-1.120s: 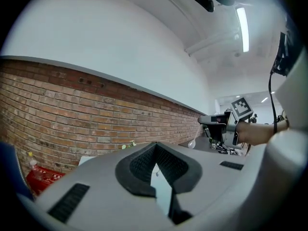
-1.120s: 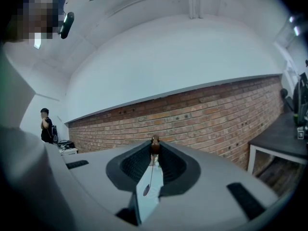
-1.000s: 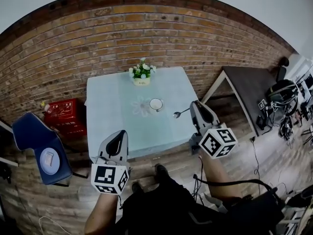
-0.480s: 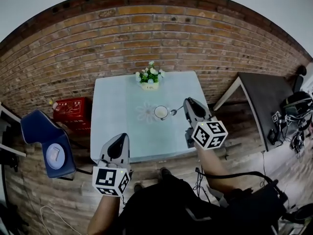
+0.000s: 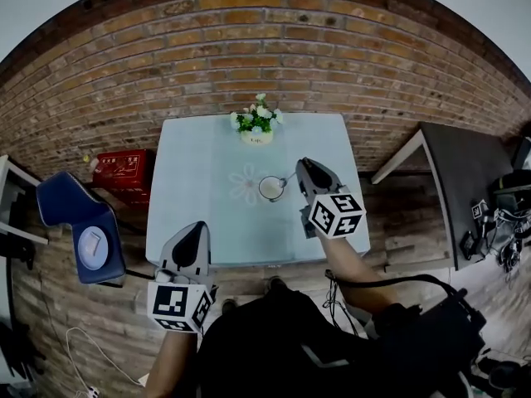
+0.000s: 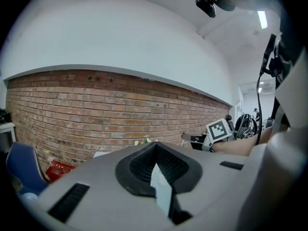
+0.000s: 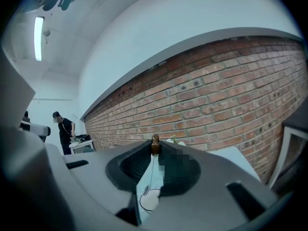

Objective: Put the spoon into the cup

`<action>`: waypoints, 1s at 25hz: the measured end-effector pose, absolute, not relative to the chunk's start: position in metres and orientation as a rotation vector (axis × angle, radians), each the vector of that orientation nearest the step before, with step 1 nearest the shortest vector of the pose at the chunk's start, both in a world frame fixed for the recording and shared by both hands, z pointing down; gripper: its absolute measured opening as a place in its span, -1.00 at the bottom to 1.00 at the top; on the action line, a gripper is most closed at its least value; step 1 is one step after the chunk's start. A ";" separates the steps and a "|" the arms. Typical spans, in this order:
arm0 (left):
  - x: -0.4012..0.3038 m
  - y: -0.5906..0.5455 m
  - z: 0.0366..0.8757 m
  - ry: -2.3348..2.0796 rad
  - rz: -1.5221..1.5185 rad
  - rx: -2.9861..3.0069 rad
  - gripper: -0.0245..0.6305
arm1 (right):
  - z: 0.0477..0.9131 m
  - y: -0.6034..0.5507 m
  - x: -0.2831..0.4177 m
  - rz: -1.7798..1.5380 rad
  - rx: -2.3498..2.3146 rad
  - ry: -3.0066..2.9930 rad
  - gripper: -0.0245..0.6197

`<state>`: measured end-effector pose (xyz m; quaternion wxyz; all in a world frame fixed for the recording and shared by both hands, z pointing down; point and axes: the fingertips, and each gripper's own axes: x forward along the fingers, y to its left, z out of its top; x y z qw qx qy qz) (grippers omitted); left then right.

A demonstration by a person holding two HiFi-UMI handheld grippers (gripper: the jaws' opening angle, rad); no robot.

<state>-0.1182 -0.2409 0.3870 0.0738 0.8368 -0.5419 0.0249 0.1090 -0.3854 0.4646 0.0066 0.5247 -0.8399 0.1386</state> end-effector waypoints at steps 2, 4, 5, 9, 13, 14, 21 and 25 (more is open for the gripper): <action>-0.117 -0.240 0.392 -1.635 0.106 2.474 -0.90 | 0.476 -0.393 0.106 0.444 1.616 -2.634 -0.75; -0.118 -0.239 0.395 -1.655 0.136 2.434 -0.90 | 0.489 -0.400 0.102 0.460 1.587 -2.638 -0.75; -0.120 -0.240 0.396 -1.677 0.129 2.424 -0.90 | 0.496 -0.404 0.100 0.467 1.572 -2.638 -0.75; -0.126 -0.241 0.401 -1.737 0.112 2.373 -0.90 | 0.529 -0.414 0.092 0.512 1.531 -2.610 -0.75; -0.131 -0.237 0.401 -1.795 0.128 2.327 -0.90 | 0.553 -0.421 0.082 0.523 1.487 -2.589 -0.75; -0.133 -0.237 0.401 -1.810 0.133 2.315 -0.90 | 0.558 -0.423 0.079 0.523 1.476 -2.583 -0.75; -0.133 -0.237 0.401 -1.868 0.170 2.321 -0.90 | 0.595 -0.426 0.071 0.534 1.473 -2.517 -0.75; -0.133 -0.236 0.404 -1.867 0.191 2.306 -0.90 | 0.608 -0.425 0.072 0.536 1.502 -2.487 -0.75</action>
